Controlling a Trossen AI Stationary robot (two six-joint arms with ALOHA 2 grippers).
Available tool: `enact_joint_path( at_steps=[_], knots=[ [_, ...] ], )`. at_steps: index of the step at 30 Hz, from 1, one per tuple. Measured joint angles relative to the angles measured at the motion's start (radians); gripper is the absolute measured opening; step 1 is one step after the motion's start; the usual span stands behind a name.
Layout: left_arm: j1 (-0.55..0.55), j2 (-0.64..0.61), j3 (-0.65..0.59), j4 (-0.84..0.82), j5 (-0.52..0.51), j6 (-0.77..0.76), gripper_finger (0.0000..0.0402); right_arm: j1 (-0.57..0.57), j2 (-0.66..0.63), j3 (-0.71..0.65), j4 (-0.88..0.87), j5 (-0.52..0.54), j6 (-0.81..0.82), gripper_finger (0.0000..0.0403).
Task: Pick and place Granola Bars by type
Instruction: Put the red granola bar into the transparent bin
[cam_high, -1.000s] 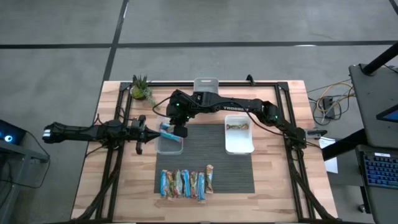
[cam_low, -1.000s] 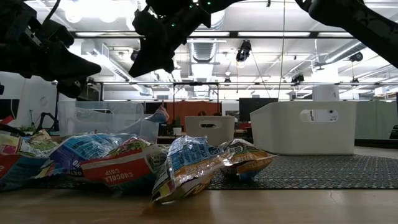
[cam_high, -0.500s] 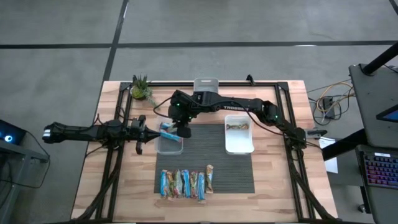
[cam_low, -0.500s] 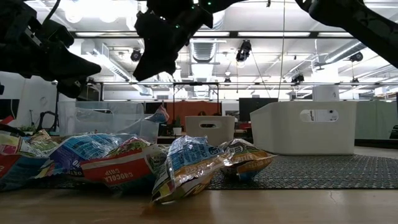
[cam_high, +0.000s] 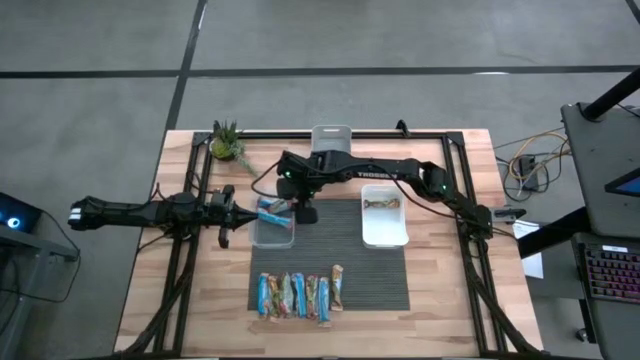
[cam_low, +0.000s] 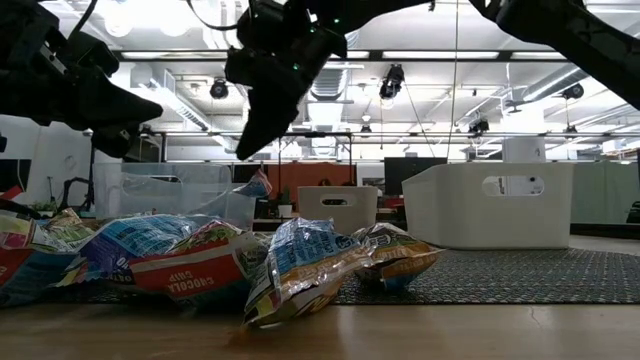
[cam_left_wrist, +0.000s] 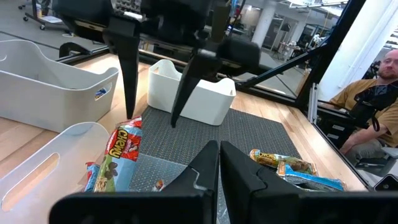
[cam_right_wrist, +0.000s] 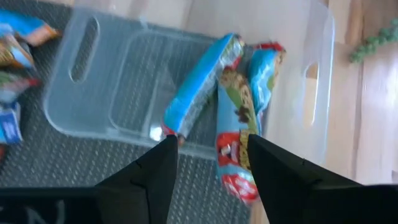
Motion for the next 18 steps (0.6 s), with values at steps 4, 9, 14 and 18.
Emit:
enact_joint_path(
  at_steps=[4,9,14,18],
  knots=[
    [0.000,0.000,0.000,0.000,0.000,0.000,0.0000,-0.008,0.000,-0.007,-0.014,0.018,-0.031,0.0175],
    [0.000,0.000,0.000,0.000,0.000,0.000,0.0000,-0.015,0.000,-0.024,-0.018,0.043,-0.059,0.0171],
    [0.000,0.000,0.000,0.000,0.000,0.000,0.0000,-0.015,0.001,-0.053,-0.016,0.044,-0.086,0.0171],
    [0.000,0.000,0.000,0.000,0.000,0.000,0.0000,-0.015,0.002,-0.077,0.005,0.065,-0.093,0.0171]
  ],
)
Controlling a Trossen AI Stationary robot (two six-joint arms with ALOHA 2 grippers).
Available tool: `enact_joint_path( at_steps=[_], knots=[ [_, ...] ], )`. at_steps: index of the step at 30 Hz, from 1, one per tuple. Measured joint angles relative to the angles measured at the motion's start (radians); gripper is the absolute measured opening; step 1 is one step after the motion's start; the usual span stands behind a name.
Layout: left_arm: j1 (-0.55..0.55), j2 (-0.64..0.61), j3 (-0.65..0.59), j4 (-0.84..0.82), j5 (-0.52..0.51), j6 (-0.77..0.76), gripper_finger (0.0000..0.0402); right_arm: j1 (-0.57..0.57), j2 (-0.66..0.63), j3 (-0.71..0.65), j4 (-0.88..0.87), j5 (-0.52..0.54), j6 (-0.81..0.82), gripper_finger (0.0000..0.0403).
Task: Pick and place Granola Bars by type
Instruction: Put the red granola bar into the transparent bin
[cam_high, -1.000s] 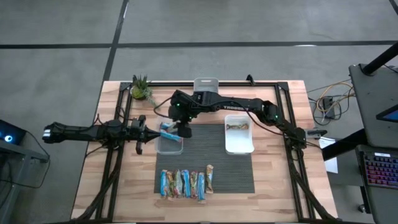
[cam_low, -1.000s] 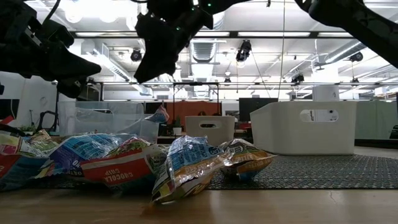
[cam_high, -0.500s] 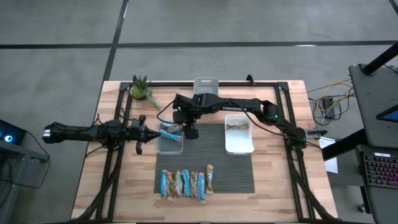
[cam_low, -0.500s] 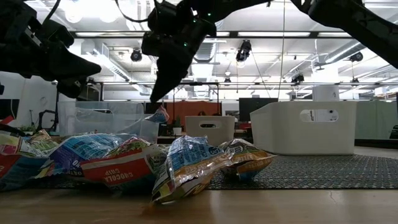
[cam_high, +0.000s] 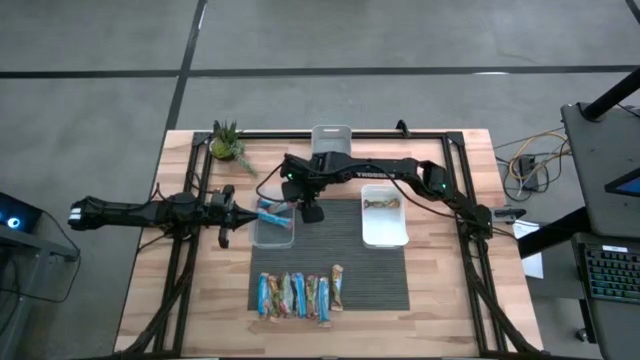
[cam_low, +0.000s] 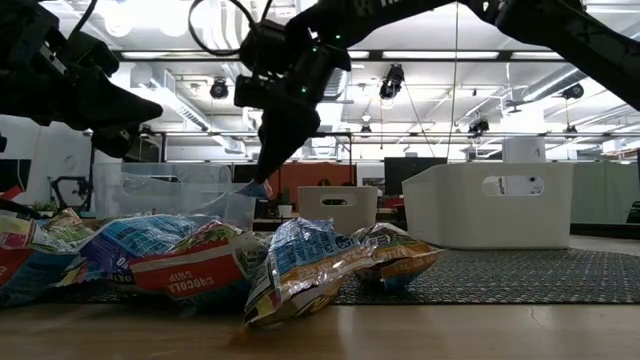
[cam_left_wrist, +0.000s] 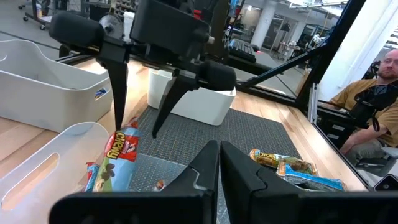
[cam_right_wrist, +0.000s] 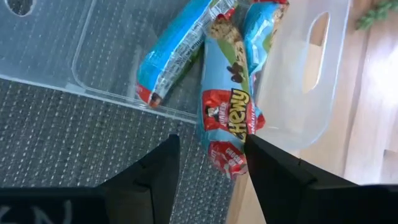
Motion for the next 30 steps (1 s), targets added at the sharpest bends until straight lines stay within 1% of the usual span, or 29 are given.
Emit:
enact_joint_path(
  at_steps=[4,9,22,25,30],
  knots=[
    [0.000,0.000,0.000,0.000,0.000,0.000,0.0000,0.000,0.000,-0.007,0.025,0.002,0.002,0.0171],
    [0.000,0.000,0.000,0.000,0.000,0.000,0.0000,-0.001,0.000,-0.013,0.035,0.053,0.001,0.0171],
    [0.000,0.000,0.000,0.000,0.000,0.000,0.0000,-0.002,0.000,-0.044,0.076,0.038,0.018,0.0169],
    [0.000,0.000,0.000,0.000,0.000,0.000,0.0000,-0.002,0.000,-0.039,0.083,0.035,0.024,0.0155],
    [0.000,0.000,0.000,0.000,0.000,0.000,0.0000,-0.002,0.000,-0.032,0.087,0.025,0.024,0.0110]
  ],
)
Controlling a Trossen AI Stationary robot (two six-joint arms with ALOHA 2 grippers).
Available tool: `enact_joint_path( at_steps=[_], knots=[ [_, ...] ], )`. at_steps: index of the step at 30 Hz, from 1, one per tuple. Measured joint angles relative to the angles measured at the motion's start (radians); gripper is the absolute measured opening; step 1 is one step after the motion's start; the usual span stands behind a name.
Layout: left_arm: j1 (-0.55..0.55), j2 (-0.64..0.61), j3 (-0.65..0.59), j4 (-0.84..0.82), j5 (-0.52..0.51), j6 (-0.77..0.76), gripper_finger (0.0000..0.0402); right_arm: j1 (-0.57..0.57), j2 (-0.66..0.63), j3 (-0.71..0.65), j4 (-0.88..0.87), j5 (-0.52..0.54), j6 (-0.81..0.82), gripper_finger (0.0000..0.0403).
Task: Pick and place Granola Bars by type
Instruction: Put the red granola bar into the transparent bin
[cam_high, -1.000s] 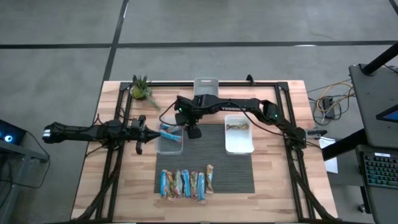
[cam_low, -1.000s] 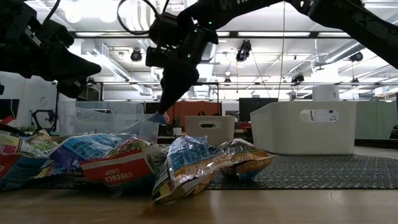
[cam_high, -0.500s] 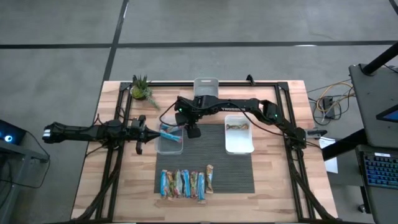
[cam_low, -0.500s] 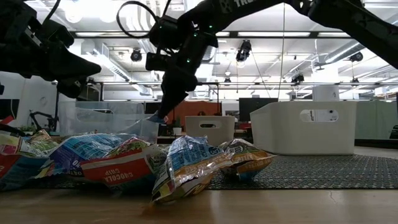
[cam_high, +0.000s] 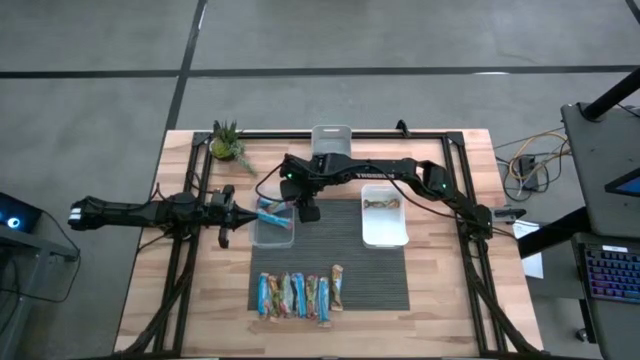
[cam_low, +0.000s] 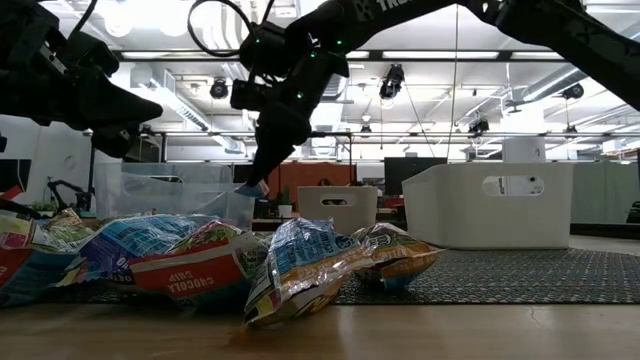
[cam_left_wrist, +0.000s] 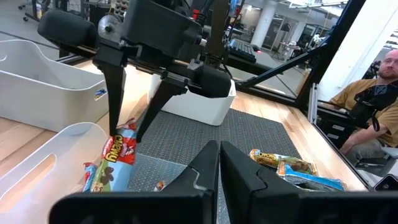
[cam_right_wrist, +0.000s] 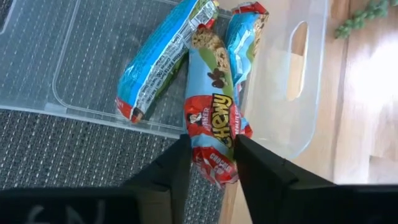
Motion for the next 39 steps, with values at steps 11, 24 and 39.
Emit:
enact_joint_path(
  at_steps=[11,24,39],
  knots=[
    [0.000,0.000,0.000,0.000,0.000,0.000,0.0000,0.000,0.000,0.000,-0.003,-0.010,-0.001,0.0045],
    [0.000,0.000,0.000,0.000,0.000,0.000,0.0000,0.000,0.000,0.031,-0.002,-0.010,-0.001,0.0031],
    [0.000,0.000,0.000,0.000,0.000,0.000,0.0000,-0.001,0.000,0.101,0.025,-0.009,0.031,0.0031]
  ],
)
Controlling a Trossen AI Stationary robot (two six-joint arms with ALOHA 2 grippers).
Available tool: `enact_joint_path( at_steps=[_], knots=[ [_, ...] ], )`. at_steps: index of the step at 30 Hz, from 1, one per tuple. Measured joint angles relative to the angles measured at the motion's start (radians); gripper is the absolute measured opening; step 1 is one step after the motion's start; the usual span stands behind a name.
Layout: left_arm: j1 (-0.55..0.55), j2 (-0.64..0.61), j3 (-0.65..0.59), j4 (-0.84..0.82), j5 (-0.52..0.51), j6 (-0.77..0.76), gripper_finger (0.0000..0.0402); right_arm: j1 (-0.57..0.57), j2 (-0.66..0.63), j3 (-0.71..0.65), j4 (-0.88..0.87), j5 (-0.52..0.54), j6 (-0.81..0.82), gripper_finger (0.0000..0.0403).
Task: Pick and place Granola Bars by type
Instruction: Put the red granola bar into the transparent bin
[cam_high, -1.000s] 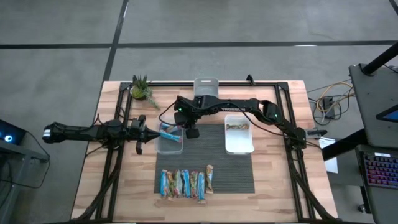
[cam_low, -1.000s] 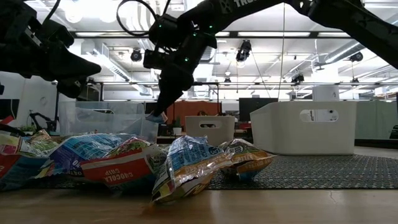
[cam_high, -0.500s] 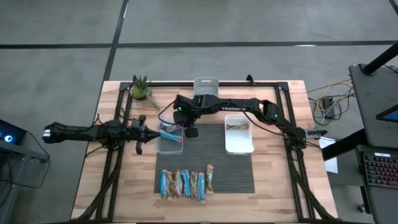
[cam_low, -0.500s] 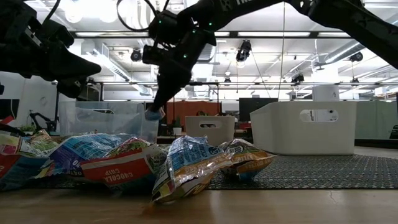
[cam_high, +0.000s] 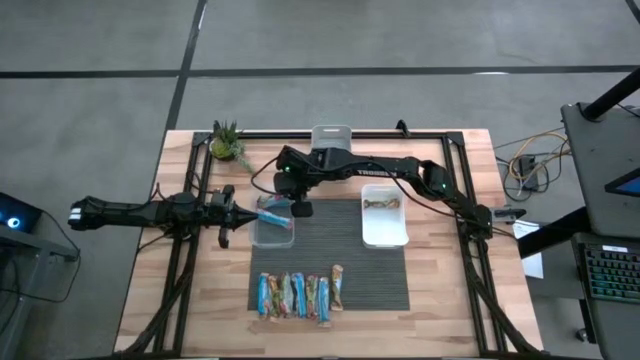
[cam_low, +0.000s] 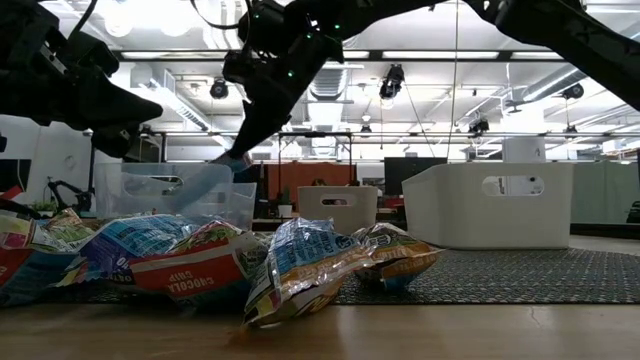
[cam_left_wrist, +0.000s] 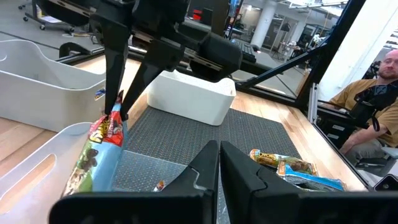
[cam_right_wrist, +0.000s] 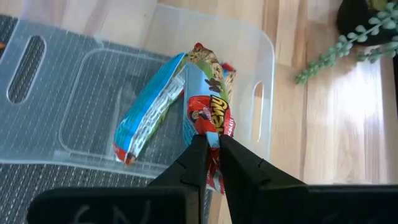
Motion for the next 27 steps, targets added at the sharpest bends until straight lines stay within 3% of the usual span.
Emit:
enact_joint_path(
  at_steps=[13,16,19,27],
  knots=[
    [0.000,0.000,0.000,0.000,0.000,0.000,0.0000,0.001,0.000,-0.002,0.049,-0.006,0.054,0.0031],
    [0.000,0.000,0.000,0.000,0.000,0.000,0.0000,0.000,0.000,-0.003,0.054,-0.078,0.045,0.0037],
    [0.000,0.000,0.000,0.000,0.000,0.000,0.0000,0.001,0.000,-0.012,0.086,-0.133,0.077,0.0055],
    [0.000,0.000,0.000,0.000,0.000,0.000,0.0000,0.003,0.000,-0.034,0.102,-0.131,0.108,0.0132]
  ],
)
